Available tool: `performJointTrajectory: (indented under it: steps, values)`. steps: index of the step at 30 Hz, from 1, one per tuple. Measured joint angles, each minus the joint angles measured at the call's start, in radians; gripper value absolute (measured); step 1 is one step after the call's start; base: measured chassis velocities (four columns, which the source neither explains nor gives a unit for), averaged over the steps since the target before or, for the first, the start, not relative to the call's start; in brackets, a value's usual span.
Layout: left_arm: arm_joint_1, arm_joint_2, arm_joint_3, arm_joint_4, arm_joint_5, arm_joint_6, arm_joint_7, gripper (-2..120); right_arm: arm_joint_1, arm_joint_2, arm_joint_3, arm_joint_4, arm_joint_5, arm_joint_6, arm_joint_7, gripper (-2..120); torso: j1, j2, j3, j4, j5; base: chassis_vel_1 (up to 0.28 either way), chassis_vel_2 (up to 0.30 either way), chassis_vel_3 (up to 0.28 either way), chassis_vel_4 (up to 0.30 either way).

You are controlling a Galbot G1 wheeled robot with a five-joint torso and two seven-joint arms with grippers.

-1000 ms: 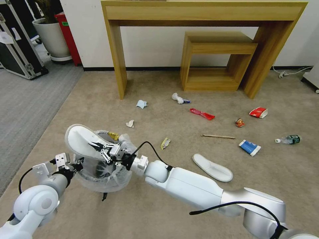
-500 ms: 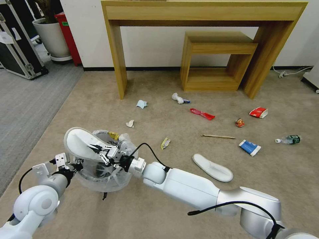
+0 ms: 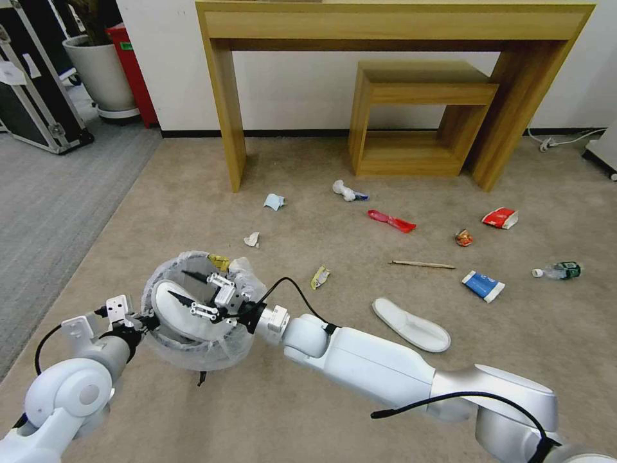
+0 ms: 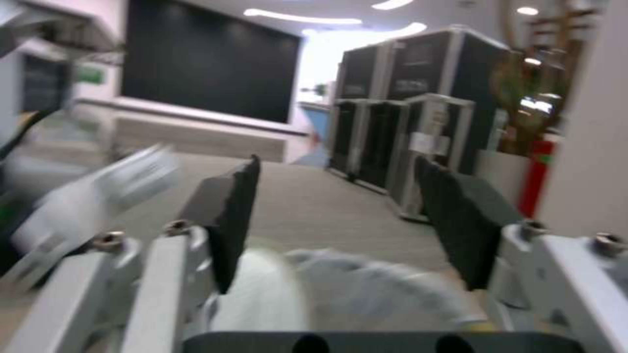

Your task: Pick up the trash bin and place the garbage on the floor into it.

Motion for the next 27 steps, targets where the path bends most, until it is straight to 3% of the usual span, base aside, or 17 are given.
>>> performJointTrajectory:
  steps: [5,7,9,11,13,15,17,18,19,21,23,25,27]
  values:
    - [-0.003,0.004,-0.004,0.005,0.004,0.001,0.000,0,-0.020,-0.109,0.101,0.132,0.075,-0.095,0.086,86,0.000,0.000,0.000,0.0000,0.0003,0.000,0.000,0.000,0.000]
    - [-0.006,0.005,-0.004,0.007,0.008,0.009,-0.001,0,-0.049,-0.219,0.188,0.229,0.132,-0.148,0.128,96,0.000,0.000,0.000,-0.0002,0.0004,0.000,0.000,0.000,0.000]
    - [-0.006,0.006,-0.004,0.007,0.009,0.010,-0.001,0,-0.058,-0.245,0.212,0.253,0.147,-0.159,0.139,98,0.000,0.000,0.000,-0.0004,0.0003,0.000,0.000,0.000,0.000]
    - [-0.006,0.006,-0.004,0.008,0.010,0.020,-0.001,0,-0.105,-0.326,0.318,0.333,0.199,-0.204,0.180,100,0.000,0.000,0.000,-0.0004,0.0004,0.000,0.000,0.000,0.000]
    - [-0.005,0.006,-0.004,0.008,0.011,0.021,-0.001,0,-0.113,-0.336,0.334,0.343,0.204,-0.209,0.185,100,0.000,0.000,0.000,-0.0003,0.0004,0.000,0.000,0.000,0.000]
    - [-0.004,0.007,-0.004,0.006,0.013,0.032,-0.003,0,-0.174,-0.403,0.442,0.405,0.236,-0.244,0.221,100,0.000,0.000,0.000,0.0000,0.0004,0.000,0.000,0.000,0.000]
    - [-0.004,0.007,-0.004,0.006,0.013,0.033,-0.003,0,-0.177,-0.405,0.447,0.407,0.238,-0.246,0.222,100,0.000,0.000,0.000,0.0002,0.0004,0.000,0.000,0.000,0.000]
    - [-0.005,0.005,-0.005,0.005,0.016,0.036,-0.003,0,-0.233,-0.454,0.535,0.440,0.266,-0.267,0.256,100,0.000,0.000,0.000,-0.0003,0.0004,0.000,0.000,0.000,0.000]
    - [-0.005,0.005,-0.005,0.005,0.016,0.036,-0.003,0,-0.233,-0.454,0.535,0.440,0.266,-0.267,0.256,100,0.000,0.000,0.000,-0.0003,0.0004,0.000,0.000,0.000,0.000]
    - [-0.009,0.000,-0.005,0.005,0.034,0.036,0.005,0,-0.364,-0.508,0.689,0.478,0.283,-0.284,0.303,100,0.000,0.000,0.000,-0.0002,0.0004,0.000,0.000,0.000,0.000]
    - [-0.011,-0.001,-0.005,0.005,0.037,0.036,0.008,0,-0.406,-0.515,0.728,0.486,0.285,-0.289,0.317,100,0.000,0.000,0.000,-0.0004,0.0004,0.000,0.000,0.000,0.000]
    - [-0.014,-0.007,-0.002,0.005,0.043,0.036,0.012,0,-0.537,-0.525,0.856,0.514,0.287,-0.303,0.365,100,0.000,0.000,0.000,-0.0006,0.0005,0.000,0.000,0.000,0.000]
    - [-0.015,-0.008,-0.002,0.005,0.044,0.036,0.013,0,-0.554,-0.525,0.872,0.517,0.285,-0.304,0.370,100,0.000,0.000,0.000,-0.0005,0.0004,0.000,0.000,0.000,0.000]
